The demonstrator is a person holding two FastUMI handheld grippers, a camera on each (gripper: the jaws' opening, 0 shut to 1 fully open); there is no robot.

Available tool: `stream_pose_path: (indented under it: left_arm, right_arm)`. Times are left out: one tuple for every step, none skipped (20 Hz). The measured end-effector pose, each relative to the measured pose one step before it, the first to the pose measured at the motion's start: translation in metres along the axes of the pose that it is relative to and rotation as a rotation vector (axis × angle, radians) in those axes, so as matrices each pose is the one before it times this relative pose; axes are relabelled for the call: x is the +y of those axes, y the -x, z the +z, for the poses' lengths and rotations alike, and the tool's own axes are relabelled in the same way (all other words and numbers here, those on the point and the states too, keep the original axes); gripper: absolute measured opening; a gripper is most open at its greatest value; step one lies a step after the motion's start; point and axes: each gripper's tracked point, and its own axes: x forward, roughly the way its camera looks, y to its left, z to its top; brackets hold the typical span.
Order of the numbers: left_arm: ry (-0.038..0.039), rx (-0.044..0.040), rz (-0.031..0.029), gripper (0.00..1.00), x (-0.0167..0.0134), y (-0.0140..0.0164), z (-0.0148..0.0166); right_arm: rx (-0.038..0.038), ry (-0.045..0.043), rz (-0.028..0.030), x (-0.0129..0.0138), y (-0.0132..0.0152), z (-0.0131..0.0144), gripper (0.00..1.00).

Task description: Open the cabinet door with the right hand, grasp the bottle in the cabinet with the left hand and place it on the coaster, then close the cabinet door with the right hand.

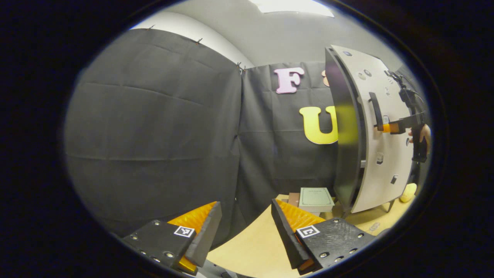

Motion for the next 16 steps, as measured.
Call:
stream_pose_path:
  left_arm:
    - [-0.00219, 0.00195, -0.01003, 0.78, -0.00672, -0.00094, 0.00474]
    - [-0.00036, -0.00206, -0.01367, 0.81, -0.00779, -0.00051, 0.00657]
    - [0.00229, -0.00718, -0.01402, 0.81, -0.00941, -0.00111, 0.00835]
    - [0.00423, -0.01201, -0.01792, 0.78, -0.01127, -0.00116, 0.01015]
    - [0.00358, -0.0136, -0.01678, 0.78, -0.01254, -0.00149, 0.01025]
    - [0.00048, -0.01376, -0.01569, 0.78, -0.01297, -0.00171, 0.00912]
    - [-0.00024, -0.01128, -0.01485, 0.78, -0.013, -0.00238, 0.00919]
    - [-0.00105, -0.01138, -0.01503, 0.78, -0.01438, -0.0005, 0.00639]
    - [-0.00055, -0.00818, -0.01574, 0.78, -0.01455, -0.00242, 0.00547]
    - [-0.00083, -0.00629, -0.01709, 0.8, -0.01657, -0.00346, 0.00412]
    - [-0.00161, -0.00434, -0.01883, 0.78, -0.01561, -0.00319, 0.00419]
    - [-0.00069, -0.00209, -0.01791, 0.78, -0.01512, -0.00246, 0.0024]
    - [0.00142, 0.00045, -0.01517, 0.78, -0.01391, -0.00262, 0.00238]
    - [0.00415, 0.0043, -0.01328, 0.78, -0.01284, -0.00086, 0.00171]
    - [0.00811, 0.00173, -0.01351, 0.78, -0.01233, -0.00089, 0.00218]
    - [0.00892, 0.00118, -0.0124, 0.78, -0.01218, -0.00038, 0.00122]
  right_arm:
    - [0.00338, -0.00965, 0.02102, 0.0005, 0.00336, 0.00088, 0.92]
    - [-0.00669, -0.01692, 0.02211, -0.00317, 0.00003, 0.00145, 0.93]
    - [-0.00811, -0.01347, 0.01465, -0.006, 0.00592, 0.00183, 0.94]
    - [-0.00931, -0.00679, 0.00291, -0.01126, 0.01171, 0.00536, 0.98]
    - [-0.01157, -0.00295, -0.00161, -0.01226, 0.01648, 0.00339, 0.98]
    - [-0.00952, 0.00002, -0.00425, -0.01376, 0.02097, 0.00195, 0.98]
    - [-0.00646, 0.00305, -0.00934, -0.01636, 0.01978, 0.002, 0.98]
    - [-0.00641, 0.00394, -0.01576, -0.01993, 0.021, 0.00145, 0.98]
    - [-0.00245, 0.0059, -0.0179, -0.01891, 0.01902, 0.00067, 0.98]
    - [-0.00334, 0.00481, -0.0238, -0.02097, 0.01792, -0.001, 0.98]
    - [-0.00158, 0.00496, -0.02172, -0.02032, 0.01567, -0.00095, 0.98]
    - [-0.00038, 0.00479, -0.0238, -0.01944, 0.01379, -0.0024, 0.98]
    - [0.00415, 0.00302, -0.02671, -0.01814, 0.01173, -0.0039, 0.98]
    - [0.00521, -0.00215, -0.02023, -0.0157, 0.0081, -0.00534, 0.98]
    - [0.004, -0.00877, -0.01605, -0.01342, 0.00724, -0.00476, 0.98]
    - [0.00402, -0.01082, -0.01468, -0.01155, 0.00455, -0.00667, 0.98]
